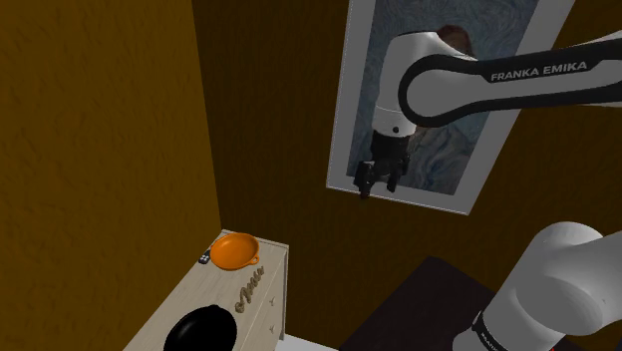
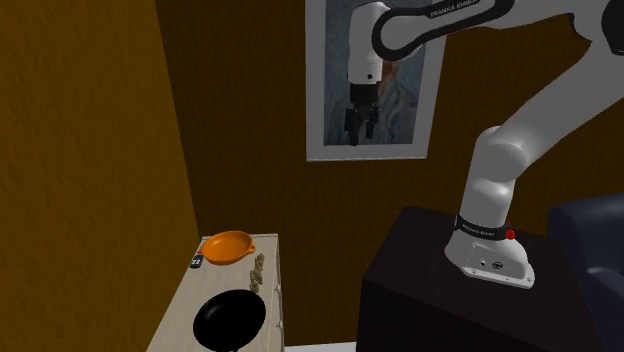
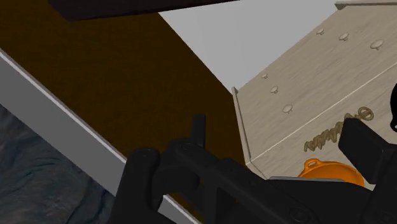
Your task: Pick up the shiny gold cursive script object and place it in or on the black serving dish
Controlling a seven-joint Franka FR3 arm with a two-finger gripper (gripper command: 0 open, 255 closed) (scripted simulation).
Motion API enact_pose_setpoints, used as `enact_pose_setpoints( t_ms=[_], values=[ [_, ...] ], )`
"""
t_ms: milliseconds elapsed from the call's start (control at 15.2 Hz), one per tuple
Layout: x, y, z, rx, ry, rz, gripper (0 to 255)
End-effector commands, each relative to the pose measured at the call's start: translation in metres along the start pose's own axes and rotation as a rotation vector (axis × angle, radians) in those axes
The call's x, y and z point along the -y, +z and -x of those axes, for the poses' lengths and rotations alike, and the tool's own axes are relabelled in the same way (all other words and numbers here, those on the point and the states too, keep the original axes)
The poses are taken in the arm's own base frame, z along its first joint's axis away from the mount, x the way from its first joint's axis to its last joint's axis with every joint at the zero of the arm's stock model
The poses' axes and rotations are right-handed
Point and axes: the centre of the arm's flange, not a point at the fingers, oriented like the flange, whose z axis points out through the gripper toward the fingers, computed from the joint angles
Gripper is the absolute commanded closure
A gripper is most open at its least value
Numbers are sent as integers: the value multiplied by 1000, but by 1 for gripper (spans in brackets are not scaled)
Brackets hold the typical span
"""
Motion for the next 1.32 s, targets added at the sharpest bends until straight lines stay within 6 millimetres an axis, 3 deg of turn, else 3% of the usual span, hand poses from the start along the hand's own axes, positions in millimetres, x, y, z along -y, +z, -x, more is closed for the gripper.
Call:
enact_pose_setpoints(
  t_ms=[0,594,1254],
  values=[
    [17,19,-6,-7,39,-2,0],
    [87,107,-39,-28,202,-6,0],
    [159,204,-91,-51,383,-11,0]
  ],
)
